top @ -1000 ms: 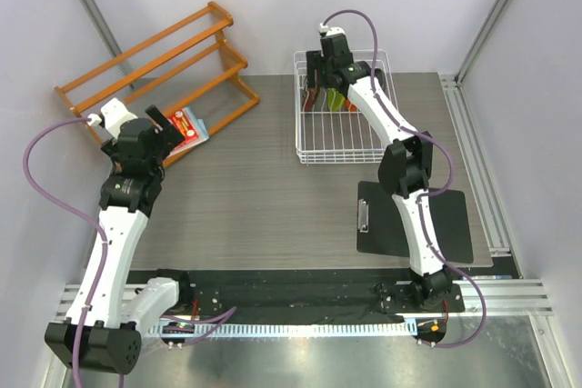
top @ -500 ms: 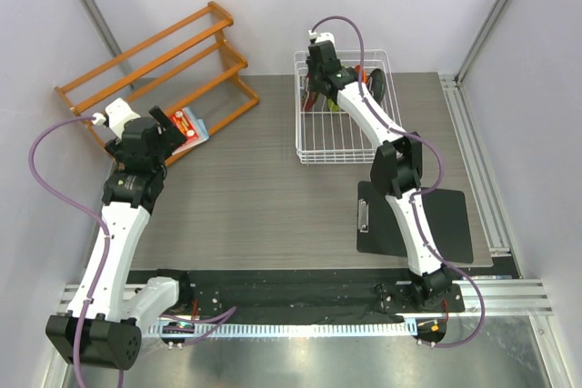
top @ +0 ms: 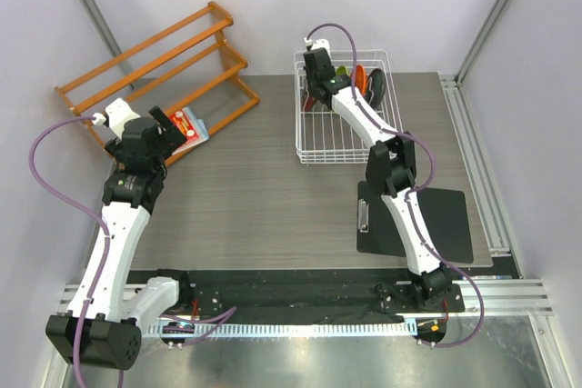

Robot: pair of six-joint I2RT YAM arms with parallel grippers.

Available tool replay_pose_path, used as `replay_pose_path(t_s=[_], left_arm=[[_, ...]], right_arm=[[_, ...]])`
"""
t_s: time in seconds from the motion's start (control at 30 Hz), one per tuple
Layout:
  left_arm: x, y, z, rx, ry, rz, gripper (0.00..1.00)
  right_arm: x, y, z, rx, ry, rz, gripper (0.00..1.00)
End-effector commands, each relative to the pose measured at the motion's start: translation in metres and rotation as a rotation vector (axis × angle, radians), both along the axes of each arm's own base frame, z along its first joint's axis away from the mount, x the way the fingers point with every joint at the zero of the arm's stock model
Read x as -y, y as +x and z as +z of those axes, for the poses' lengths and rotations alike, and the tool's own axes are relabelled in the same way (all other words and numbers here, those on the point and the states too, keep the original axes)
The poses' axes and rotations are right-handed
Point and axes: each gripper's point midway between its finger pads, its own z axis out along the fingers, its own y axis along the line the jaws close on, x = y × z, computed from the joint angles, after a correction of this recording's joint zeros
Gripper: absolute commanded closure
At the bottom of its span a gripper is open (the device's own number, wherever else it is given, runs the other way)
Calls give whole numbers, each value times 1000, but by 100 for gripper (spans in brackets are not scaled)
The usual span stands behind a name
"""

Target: Unload the plates from the dish rack

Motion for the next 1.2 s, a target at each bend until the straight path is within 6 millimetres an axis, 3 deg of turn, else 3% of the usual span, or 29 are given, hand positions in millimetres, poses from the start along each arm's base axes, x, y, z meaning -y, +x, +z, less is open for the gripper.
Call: replay_pose_path(t_s=[0.0, 0.07, 0.17, 0.47, 0.5, 0.7, 0.73, 0.8, 0.83, 0.93, 0.97, 1.03, 1.07, 1.13, 1.17], left_arm=[[-1, 3, 4, 22, 4, 2, 0], [-1, 4, 2, 16, 4, 2, 1], [0, 5, -1, 8, 4, 1, 0], [4, 10, -5, -7, -1, -18, 1], [4, 10, -5, -7, -1, -22, 0], [10, 13, -5, -8, -11, -57, 1], [13, 14, -6, -5, -17, -70, 1], [15, 15, -5, 4, -23, -81, 1], [16, 16, -4, 8, -26, -87, 0], [20, 19, -2, 15, -31, -111, 1], [24, 19, -2, 14, -40, -131, 1], [29, 22, -2, 23, -52, -156, 1], [36, 24, -2, 27, -67, -188, 0], [45, 29, -2, 44, -88, -236, 0], [61, 30, -2, 52, -123, -315, 1]], right_arm=[[-2, 10, 25, 84, -5, -17, 75], [-2, 11, 27, 91, -5, -17, 94], [-2, 10, 34, 110, -20, -19, 99], [-6, -2, 97, 262, -101, -82, 99], [0, -6, 114, 296, -115, -119, 99], [22, -26, 152, 367, -141, -215, 99], [25, -33, 169, 386, -124, -218, 99], [27, -39, 172, 387, -125, -219, 99], [31, -46, 188, 407, -111, -223, 99], [34, -55, 194, 409, -113, -224, 99], [37, -63, 208, 424, -99, -224, 99], [38, -72, 206, 411, -90, -212, 99], [40, -81, 221, 424, -52, -195, 99], [39, -93, 220, 399, -20, -160, 99], [32, -101, 214, 355, 16, -111, 99]])
